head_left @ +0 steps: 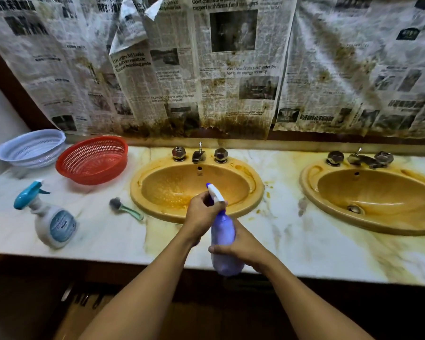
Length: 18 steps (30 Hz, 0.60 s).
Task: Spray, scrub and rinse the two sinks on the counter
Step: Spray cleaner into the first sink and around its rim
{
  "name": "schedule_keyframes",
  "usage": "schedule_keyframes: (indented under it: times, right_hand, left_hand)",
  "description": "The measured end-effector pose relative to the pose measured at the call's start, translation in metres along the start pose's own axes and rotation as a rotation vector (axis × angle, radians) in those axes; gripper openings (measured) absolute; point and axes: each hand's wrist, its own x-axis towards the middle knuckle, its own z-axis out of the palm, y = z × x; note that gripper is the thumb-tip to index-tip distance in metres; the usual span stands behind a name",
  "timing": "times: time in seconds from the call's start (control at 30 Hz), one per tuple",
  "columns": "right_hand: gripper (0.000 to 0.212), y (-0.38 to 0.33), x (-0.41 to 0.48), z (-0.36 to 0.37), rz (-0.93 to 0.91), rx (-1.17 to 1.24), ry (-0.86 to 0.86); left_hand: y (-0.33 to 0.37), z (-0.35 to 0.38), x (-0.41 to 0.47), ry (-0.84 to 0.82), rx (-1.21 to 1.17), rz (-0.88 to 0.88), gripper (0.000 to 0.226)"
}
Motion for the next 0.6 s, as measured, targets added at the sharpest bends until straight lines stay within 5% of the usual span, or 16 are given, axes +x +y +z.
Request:
schedule_keyframes:
  times: [0.23, 0.47, 0.6]
  right_hand:
    - [0.06, 0.02, -0.01, -0.007, 0.11, -0.189, 0.007]
    - [0.067, 0.023, 0.006, -0.012, 0.06, -0.289, -0.026]
    - [0.065, 0.018, 0.014, -0.012, 0.05, -0.291, -0.046]
  left_hand:
    - [-0.02, 0.051, 0.001, 0.271, -0.006, -0.221, 0.049]
    - [-0.022, 0.053, 0.013, 0.426, 0.099, -0.325, 0.017]
    - [-0.021, 0.043, 0.018, 0.357, -0.055, -0.336, 0.028]
